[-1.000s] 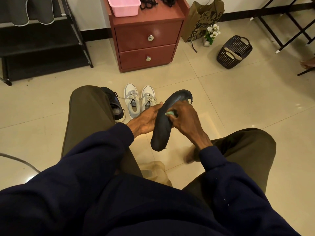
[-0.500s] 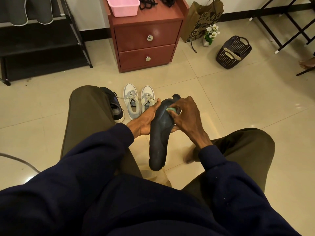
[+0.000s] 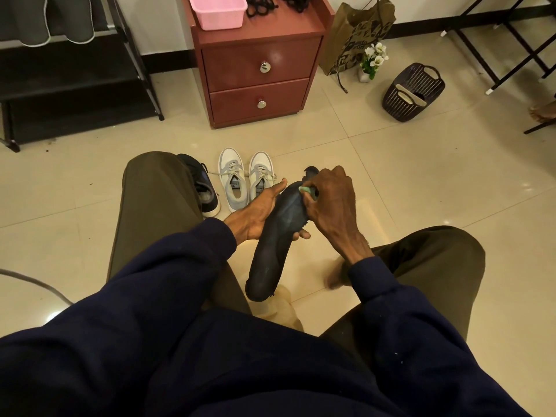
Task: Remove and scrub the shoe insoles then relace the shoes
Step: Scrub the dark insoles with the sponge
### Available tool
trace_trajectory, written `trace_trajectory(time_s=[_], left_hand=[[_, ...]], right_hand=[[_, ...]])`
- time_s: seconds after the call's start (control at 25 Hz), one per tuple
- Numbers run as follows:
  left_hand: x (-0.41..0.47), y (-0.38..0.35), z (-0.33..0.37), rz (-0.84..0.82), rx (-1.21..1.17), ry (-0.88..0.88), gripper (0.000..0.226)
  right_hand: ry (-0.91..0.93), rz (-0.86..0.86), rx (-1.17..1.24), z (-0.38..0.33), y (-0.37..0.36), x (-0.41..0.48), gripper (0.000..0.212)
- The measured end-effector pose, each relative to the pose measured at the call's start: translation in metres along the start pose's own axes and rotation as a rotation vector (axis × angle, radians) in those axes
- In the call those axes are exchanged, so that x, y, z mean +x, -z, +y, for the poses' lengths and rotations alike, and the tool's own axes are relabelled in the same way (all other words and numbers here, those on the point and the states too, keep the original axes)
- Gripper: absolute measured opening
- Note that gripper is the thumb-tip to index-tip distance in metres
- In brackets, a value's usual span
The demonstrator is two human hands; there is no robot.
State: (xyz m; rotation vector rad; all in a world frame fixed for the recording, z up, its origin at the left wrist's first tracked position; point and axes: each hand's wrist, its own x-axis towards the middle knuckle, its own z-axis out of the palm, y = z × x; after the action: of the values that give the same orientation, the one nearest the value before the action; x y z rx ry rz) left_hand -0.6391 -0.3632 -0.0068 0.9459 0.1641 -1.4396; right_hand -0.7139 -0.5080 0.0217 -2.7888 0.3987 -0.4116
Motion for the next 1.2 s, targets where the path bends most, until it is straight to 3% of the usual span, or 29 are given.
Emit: trace_trajectory(time_s=[0.2, 0.44, 0.64, 0.84, 0.92, 1.04, 1.12, 1.2], left_hand=[[0.0, 0.003, 0.001, 0.099, -0.014, -0.053, 0.062], [-0.001, -0.002, 0.0, 0.07, 0.012, -0.073, 0.07], [0.004, 0.008, 0.001, 0.242, 0.052, -0.105, 0.058], [-0.005, -0.009, -0.001, 0.051, 0.022, -0.055, 0.065], [-0.004, -0.009, -0.002, 0.058, 0.04, -0.052, 0.068], [0.001, 0.002, -0.001, 0.206, 0.072, -0.098, 0.061], [0.0, 0.002, -0.001, 0.201, 0.065, -0.101, 0.063], [-0.002, -0.003, -0.001, 0.094, 0.063, -0.067, 0.074]], right_hand=[[0.19, -0.344, 0.303, -0.021, 0.0, -0.015, 0.004], [0.001, -0.085, -0.046, -0.012, -0.001, -0.003, 0.006], [0.203, -0.389, 0.255, -0.03, 0.001, -0.016, 0.007], [-0.05, -0.09, -0.149, -0.012, 0.0, -0.001, 0.008], [-0.003, -0.153, -0.014, -0.014, -0.001, -0.004, 0.005], [0.139, -0.416, 0.291, -0.029, 0.001, -0.016, 0.003], [0.15, -0.397, 0.208, -0.029, 0.001, -0.014, 0.006], [0.014, -0.238, 0.006, -0.019, 0.0, -0.005, 0.006]])
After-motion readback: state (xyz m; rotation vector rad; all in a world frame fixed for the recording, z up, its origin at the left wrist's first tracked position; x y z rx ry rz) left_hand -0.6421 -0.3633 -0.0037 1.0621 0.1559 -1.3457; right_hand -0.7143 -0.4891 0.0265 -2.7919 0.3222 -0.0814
